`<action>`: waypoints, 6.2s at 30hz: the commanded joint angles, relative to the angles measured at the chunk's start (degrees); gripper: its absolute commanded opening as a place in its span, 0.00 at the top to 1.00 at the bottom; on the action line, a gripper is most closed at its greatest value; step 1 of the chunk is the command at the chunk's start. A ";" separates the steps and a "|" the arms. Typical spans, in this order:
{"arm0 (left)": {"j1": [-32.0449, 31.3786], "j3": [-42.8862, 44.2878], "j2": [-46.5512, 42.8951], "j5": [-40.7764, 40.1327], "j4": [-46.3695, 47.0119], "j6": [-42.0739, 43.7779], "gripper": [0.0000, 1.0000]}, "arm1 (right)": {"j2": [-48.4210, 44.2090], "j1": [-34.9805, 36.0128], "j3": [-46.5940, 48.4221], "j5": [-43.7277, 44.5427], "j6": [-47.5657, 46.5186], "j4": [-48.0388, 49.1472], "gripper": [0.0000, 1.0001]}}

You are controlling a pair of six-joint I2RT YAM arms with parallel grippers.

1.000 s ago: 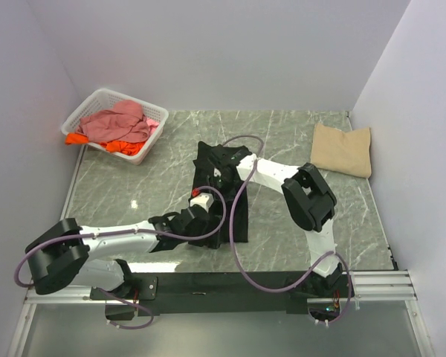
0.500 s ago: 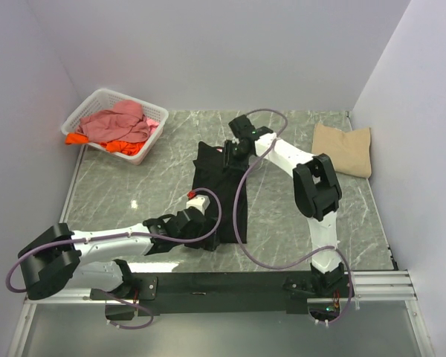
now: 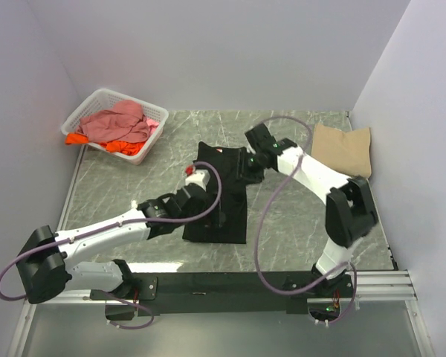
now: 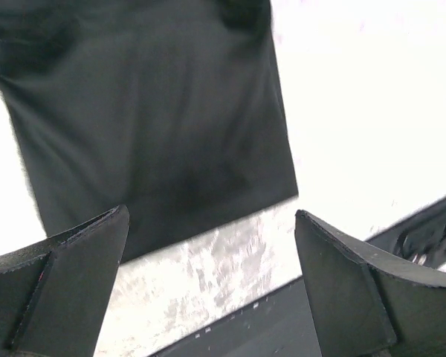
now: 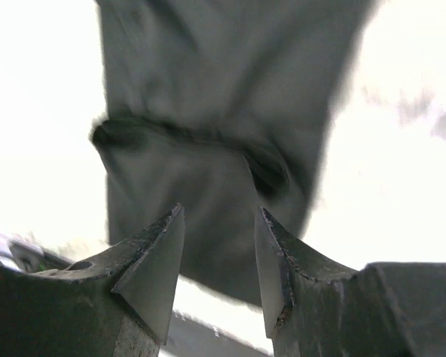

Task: Fold and stack the t-shirts
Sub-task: Fold the tshirt

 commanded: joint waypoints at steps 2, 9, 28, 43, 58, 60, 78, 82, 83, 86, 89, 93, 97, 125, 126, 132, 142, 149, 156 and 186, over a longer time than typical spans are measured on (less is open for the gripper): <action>5.30 0.94 -1.23 0.47 -5.08 0.74 0.01 | -8.88 2.56 -11.07 0.72 2.57 -0.34 0.50; 12.07 -4.52 -2.37 4.34 -6.57 1.62 0.01 | -14.61 7.83 -22.68 0.64 8.45 1.24 0.50; 13.84 -8.83 -4.48 8.03 -7.10 0.83 0.01 | -10.65 15.13 -31.48 2.12 16.81 4.93 0.53; 13.84 -8.56 -4.92 8.39 -7.89 0.83 0.01 | -6.18 16.10 -34.91 0.55 16.81 7.92 0.62; 13.84 -9.97 -5.27 7.77 -14.22 -7.08 0.15 | -6.35 15.66 -33.15 4.24 16.20 3.35 0.93; 13.84 -9.80 -4.83 6.98 -15.01 -7.87 0.19 | -6.35 15.31 -32.98 4.32 16.02 3.26 0.93; 13.84 -5.84 6.33 0.56 -13.52 -4.97 0.37 | -7.31 14.69 -32.89 4.41 15.32 3.26 0.93; 13.84 -5.84 7.39 0.65 -13.17 -4.53 0.48 | -7.40 14.52 -32.89 4.41 15.32 3.35 0.93; 13.84 -5.93 7.30 0.91 -13.25 -4.44 0.50 | -7.49 14.43 -32.89 4.50 15.32 3.35 0.93; 13.84 -6.63 6.69 1.35 -13.43 -4.44 0.54 | -7.84 14.17 -33.15 4.50 15.41 3.26 0.93; 13.75 -7.59 5.63 2.40 -12.99 -3.92 0.58 | -8.28 13.73 -33.50 4.59 15.58 3.44 0.93; 13.58 -9.52 4.40 6.26 -9.75 -3.65 0.58 | -8.72 13.38 -33.68 4.76 15.49 3.44 0.93; 12.88 -10.41 4.84 7.24 -9.39 -4.27 0.57 | -8.89 13.11 -33.42 4.94 15.41 3.00 0.93; 10.33 -10.14 3.17 11.19 -11.41 -5.41 1.00 | -13.89 13.64 -34.29 5.82 13.65 -2.27 1.00; 10.06 -10.23 2.21 11.46 -11.67 -6.02 0.99 | -14.34 13.81 -34.64 5.64 13.56 -3.23 1.00; 8.22 -10.50 -1.30 15.23 -14.83 -8.22 0.99 | -18.64 16.80 -37.89 4.42 13.12 -7.71 1.00; 3.39 -10.24 -9.22 25.52 -19.14 -15.86 0.99 | -31.91 20.58 -39.48 -1.30 13.56 -19.06 1.00; -1.97 -7.43 -14.13 29.30 -22.21 -23.33 0.99 | -36.75 24.27 -37.37 -5.25 15.66 -26.00 1.00; -8.12 -2.16 -16.87 29.83 -24.85 -32.12 0.99 | -41.41 29.10 -34.13 -8.77 21.28 -32.07 1.00; 10.66 14.20 -0.18 24.64 -28.20 -11.39 1.00 | -30.70 12.33 -18.56 2.48 11.81 -28.65 1.00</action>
